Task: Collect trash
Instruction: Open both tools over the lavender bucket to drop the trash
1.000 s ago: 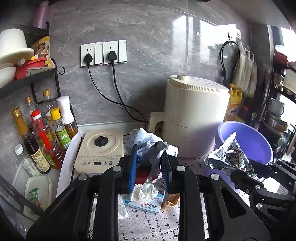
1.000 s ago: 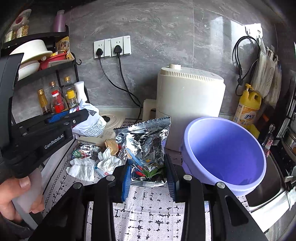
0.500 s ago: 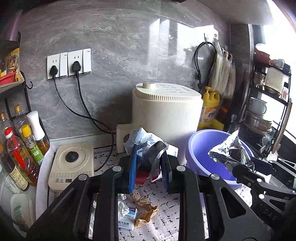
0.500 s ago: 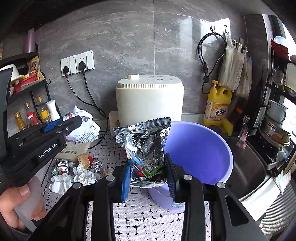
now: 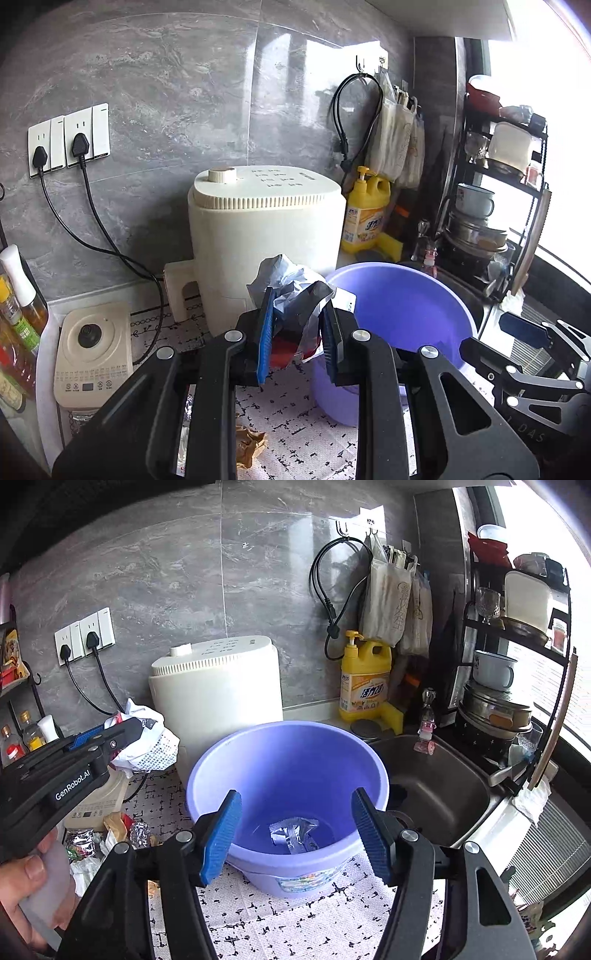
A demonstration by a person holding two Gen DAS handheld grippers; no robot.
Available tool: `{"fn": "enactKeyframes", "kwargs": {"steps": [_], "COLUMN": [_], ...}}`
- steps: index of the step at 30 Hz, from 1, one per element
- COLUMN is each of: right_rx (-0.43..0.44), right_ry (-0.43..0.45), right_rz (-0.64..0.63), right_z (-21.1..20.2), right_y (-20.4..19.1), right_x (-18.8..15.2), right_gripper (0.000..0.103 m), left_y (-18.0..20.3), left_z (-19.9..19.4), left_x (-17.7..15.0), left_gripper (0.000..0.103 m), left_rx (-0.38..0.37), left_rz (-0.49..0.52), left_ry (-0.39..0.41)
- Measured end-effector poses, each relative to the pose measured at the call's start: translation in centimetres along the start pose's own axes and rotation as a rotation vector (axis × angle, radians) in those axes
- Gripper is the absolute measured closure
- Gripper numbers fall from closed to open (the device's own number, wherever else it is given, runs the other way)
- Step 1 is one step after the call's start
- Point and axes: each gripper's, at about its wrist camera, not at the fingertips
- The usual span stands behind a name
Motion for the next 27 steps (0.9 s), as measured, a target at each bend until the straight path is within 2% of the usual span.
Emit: {"fn": "enactKeyframes", "kwargs": {"steps": [6,9,12,14,17,21,27], "right_rx": [-0.056,-0.074,-0.082,-0.08,-0.055,-0.003,0.085], "right_ry": [-0.025,-0.024,-0.025,-0.022,-0.017,0.006,0.006], "right_rz": [0.052,0.069,0.083,0.082,0.066,0.035,-0.009], "right_z": [-0.8,-1.4,-1.8,-2.0,-2.1,-2.3,-2.0], "right_y": [1.9,2.5,2.8,2.8,2.3,0.9,-1.2], "right_x": [-1.6,-2.1,-2.4,-2.5,-2.6,-2.4,-2.3], "right_gripper": [0.04,0.039,0.038,0.034,0.03,0.022,0.019], "left_y": [2.2,3.4,3.7,3.3,2.6,1.2,-1.7], "left_z": [1.3,2.2,2.6,2.3,1.5,0.4,-1.5], "left_x": [0.2,0.2,-0.2,-0.5,-0.8,-1.4,-2.5], "left_gripper": [0.08,0.074,0.054,0.032,0.018,0.012,0.011], "left_rx": [-0.078,-0.124,-0.11,-0.1,-0.082,-0.019,0.079], "left_rz": [0.036,0.063,0.062,0.045,0.032,0.009,-0.061], "left_ry": [-0.016,-0.046,-0.066,-0.063,-0.048,-0.04,-0.037]}}
Point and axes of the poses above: each gripper's, at about its wrist camera, not at the fingertips, and z roughly the way its jaws point, y to its right, x to its top, and after that the axes turned 9 degrees about -y, right-handed
